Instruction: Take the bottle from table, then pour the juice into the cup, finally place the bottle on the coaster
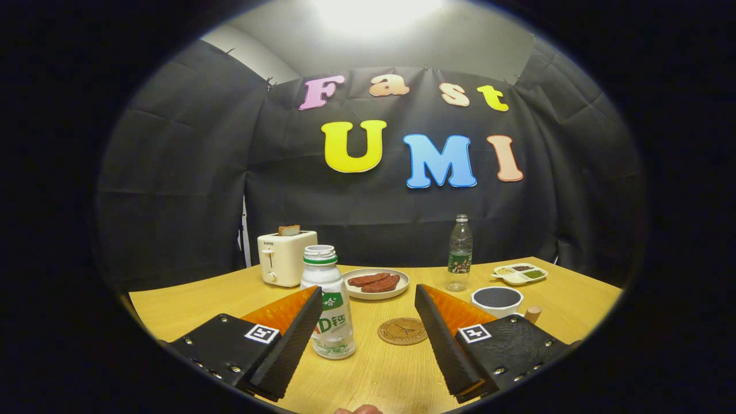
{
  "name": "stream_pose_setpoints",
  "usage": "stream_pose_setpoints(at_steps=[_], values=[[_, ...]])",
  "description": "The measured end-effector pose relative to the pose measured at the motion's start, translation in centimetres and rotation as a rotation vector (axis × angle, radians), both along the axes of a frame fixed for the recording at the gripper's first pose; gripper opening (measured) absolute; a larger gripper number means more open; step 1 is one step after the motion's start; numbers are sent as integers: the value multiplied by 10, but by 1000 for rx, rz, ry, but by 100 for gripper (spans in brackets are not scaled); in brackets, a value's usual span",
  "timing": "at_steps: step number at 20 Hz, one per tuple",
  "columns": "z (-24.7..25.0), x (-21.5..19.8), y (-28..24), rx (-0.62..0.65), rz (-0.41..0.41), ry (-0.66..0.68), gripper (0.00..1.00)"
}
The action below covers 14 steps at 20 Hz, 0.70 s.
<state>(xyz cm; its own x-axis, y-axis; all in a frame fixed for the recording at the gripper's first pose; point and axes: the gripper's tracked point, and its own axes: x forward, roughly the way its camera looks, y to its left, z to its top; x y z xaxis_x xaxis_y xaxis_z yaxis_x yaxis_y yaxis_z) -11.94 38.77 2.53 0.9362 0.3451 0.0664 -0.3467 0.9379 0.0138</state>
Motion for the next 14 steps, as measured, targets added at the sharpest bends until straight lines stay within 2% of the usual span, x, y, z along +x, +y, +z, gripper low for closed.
stream_pose_setpoints(at_steps=[6,12,14], values=[[-7,10,36,9,37,-4,98],[-26,41,60,-12,-7,23,98],[-34,44,72,-20,14,40,96]])
